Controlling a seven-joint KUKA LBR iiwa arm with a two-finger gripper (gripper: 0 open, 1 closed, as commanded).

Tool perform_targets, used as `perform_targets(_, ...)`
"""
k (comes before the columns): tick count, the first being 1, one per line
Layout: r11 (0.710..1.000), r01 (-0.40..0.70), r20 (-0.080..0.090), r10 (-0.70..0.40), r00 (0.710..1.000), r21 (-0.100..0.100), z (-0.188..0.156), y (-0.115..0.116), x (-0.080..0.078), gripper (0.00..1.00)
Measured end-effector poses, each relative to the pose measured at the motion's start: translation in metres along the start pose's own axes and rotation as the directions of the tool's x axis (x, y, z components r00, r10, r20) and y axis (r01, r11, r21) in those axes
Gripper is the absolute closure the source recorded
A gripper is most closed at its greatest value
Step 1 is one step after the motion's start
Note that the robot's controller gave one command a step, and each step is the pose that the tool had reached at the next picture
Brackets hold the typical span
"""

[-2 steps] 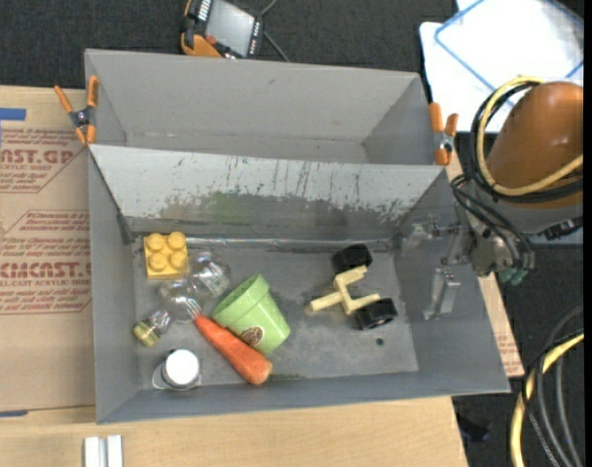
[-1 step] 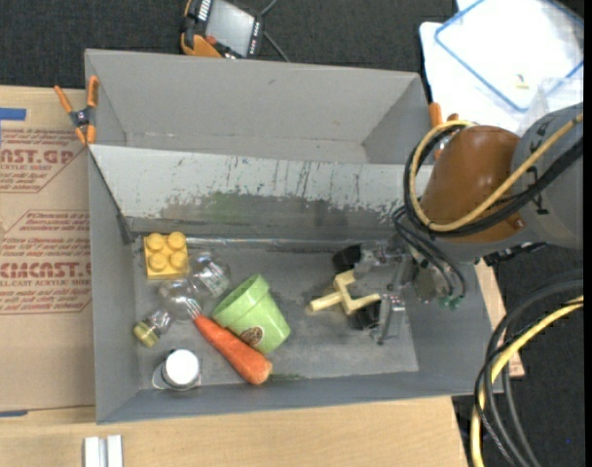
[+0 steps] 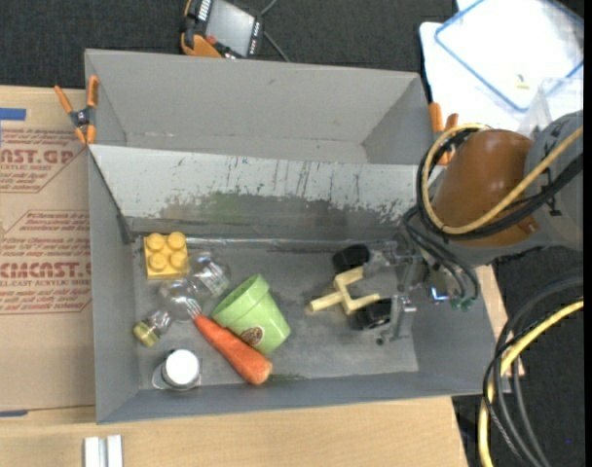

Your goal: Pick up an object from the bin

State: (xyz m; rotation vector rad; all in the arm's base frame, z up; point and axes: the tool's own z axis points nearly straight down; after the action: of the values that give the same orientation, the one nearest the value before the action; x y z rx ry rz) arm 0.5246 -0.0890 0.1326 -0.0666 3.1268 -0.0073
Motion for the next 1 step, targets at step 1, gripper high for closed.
perform_targets(1, 0.996, -0.092, -0.009, 0.092, 0.996, -0.005, 0.0560, 0.0299, -0.0010, 0.00)
